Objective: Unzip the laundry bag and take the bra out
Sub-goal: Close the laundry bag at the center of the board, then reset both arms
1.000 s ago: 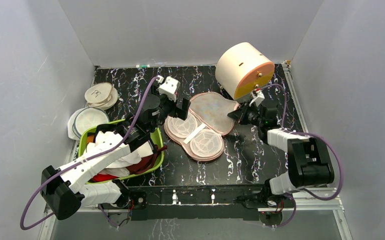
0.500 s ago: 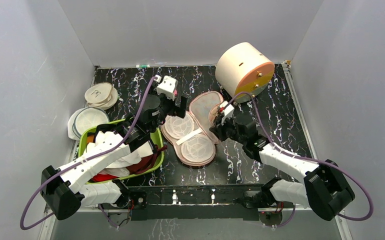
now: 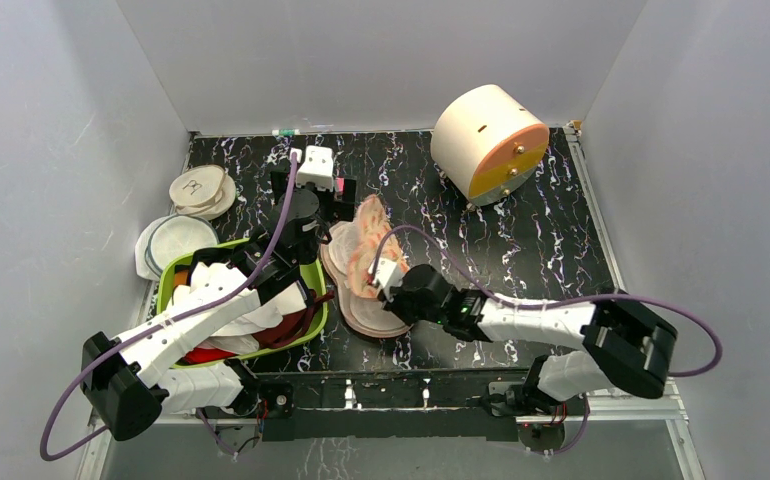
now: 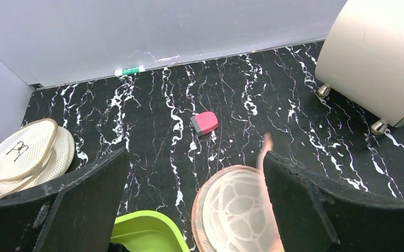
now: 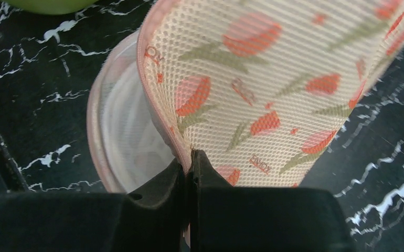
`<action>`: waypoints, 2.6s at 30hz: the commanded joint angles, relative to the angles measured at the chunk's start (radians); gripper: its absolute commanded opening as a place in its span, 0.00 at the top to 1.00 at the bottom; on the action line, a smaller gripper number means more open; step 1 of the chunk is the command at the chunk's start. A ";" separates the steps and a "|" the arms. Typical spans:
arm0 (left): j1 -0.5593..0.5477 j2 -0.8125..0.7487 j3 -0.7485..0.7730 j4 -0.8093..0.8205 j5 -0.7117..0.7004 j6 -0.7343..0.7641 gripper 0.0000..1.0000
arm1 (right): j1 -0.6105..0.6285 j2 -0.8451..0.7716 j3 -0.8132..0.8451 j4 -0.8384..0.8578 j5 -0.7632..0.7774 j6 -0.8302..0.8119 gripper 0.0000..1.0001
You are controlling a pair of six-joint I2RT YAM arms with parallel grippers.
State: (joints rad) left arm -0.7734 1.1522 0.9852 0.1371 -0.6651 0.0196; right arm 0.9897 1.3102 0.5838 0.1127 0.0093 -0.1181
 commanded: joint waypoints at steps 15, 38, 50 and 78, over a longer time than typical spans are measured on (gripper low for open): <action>0.007 -0.026 -0.002 0.035 -0.015 0.012 0.02 | 0.101 0.155 0.081 0.158 0.079 0.109 0.78; 0.008 0.015 -0.005 0.033 -0.002 0.003 0.02 | -0.269 -0.059 -0.008 0.217 -0.410 0.211 0.27; 0.008 0.030 -0.003 0.033 -0.002 0.002 0.02 | -0.360 -0.098 0.074 0.117 -0.136 0.325 0.09; 0.431 -0.203 0.223 -0.154 0.219 -0.144 0.02 | -0.812 -0.499 0.398 -0.185 0.088 0.361 0.02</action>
State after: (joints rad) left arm -0.3363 1.0679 1.1084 -0.0032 -0.4606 -0.1402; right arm 0.1131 0.8471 0.8692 -0.0715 -0.0170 0.2794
